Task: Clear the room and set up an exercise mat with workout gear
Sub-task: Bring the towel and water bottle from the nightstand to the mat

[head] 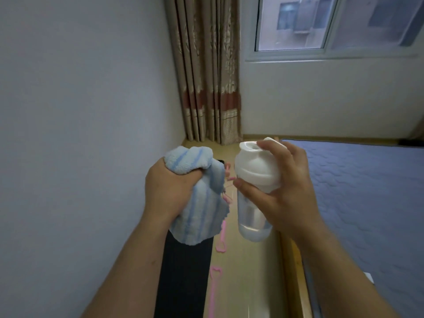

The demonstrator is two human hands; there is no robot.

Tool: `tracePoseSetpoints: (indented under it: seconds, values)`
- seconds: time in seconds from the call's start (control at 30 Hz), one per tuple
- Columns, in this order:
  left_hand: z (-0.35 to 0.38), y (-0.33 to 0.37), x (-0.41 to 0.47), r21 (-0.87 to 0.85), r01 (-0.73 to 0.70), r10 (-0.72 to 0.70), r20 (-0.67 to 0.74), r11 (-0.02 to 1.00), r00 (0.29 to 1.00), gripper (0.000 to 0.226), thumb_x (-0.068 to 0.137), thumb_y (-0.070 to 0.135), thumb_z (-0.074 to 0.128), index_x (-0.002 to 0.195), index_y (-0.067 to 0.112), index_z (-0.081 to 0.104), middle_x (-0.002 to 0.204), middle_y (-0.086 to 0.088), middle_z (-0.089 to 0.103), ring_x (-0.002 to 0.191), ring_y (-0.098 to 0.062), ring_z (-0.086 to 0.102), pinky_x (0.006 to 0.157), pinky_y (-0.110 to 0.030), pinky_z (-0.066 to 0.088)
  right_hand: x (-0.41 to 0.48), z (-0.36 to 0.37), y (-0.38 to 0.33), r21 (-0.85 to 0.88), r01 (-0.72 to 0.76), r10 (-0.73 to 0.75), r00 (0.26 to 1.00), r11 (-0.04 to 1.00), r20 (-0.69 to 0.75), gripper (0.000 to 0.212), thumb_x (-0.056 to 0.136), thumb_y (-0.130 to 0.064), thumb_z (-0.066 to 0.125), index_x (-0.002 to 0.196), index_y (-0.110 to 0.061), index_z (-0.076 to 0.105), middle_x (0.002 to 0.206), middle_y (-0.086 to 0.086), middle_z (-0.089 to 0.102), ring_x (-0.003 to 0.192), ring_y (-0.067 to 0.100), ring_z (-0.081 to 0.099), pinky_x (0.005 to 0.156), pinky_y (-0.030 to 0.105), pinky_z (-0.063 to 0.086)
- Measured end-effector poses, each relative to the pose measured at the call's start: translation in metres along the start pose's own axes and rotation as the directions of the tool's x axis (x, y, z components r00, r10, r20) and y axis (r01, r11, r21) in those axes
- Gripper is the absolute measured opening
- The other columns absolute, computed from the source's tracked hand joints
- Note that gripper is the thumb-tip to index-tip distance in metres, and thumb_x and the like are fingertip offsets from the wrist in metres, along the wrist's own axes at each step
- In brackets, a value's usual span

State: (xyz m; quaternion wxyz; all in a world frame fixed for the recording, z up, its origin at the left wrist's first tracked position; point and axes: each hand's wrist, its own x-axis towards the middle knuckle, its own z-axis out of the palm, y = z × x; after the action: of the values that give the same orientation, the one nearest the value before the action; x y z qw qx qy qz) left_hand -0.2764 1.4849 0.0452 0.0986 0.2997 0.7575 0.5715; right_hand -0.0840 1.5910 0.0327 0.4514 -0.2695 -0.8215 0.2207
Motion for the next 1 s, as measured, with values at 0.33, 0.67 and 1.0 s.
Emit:
tracePoseSetpoints:
  seconds: [0.33,0.67,1.0]
  values:
    - [0.142,0.019,0.136,0.009,-0.065,0.063,0.108,0.998,0.992,0.017,0.077,0.038,0.078,0.087,0.027,0.071,0.085,0.009,0.074,0.08,-0.002,0.07,0.079,-0.037,0.06,0.128,-0.003,0.134,0.032,-0.021,0.024,0.993,0.999,-0.113,0.071,0.077,-0.045,0.082,0.136,-0.054,0.042,0.146,-0.004,0.028,0.12,0.009,0.041,0.088,0.011,0.043]
    - [0.254,0.03,0.271,0.056,-0.047,0.041,0.102,0.997,0.994,0.015,0.077,0.037,0.076,0.086,0.028,0.07,0.084,0.009,0.073,0.081,-0.004,0.07,0.078,-0.038,0.059,0.268,0.018,0.255,0.036,-0.04,0.045,0.989,0.999,-0.14,0.071,0.077,-0.045,0.084,0.136,-0.048,0.045,0.148,-0.001,0.029,0.125,0.007,0.04,0.092,0.001,0.038]
    - [0.368,0.025,0.457,-0.011,-0.053,0.054,0.162,0.999,0.985,0.007,0.082,0.028,0.073,0.082,0.024,0.068,0.081,0.011,0.071,0.073,0.001,0.067,0.065,-0.022,0.051,0.428,0.081,0.374,-0.038,-0.038,0.033,0.992,0.999,-0.119,0.072,0.074,-0.045,0.084,0.137,-0.039,0.05,0.145,0.0,0.036,0.128,0.013,0.042,0.098,0.003,0.034]
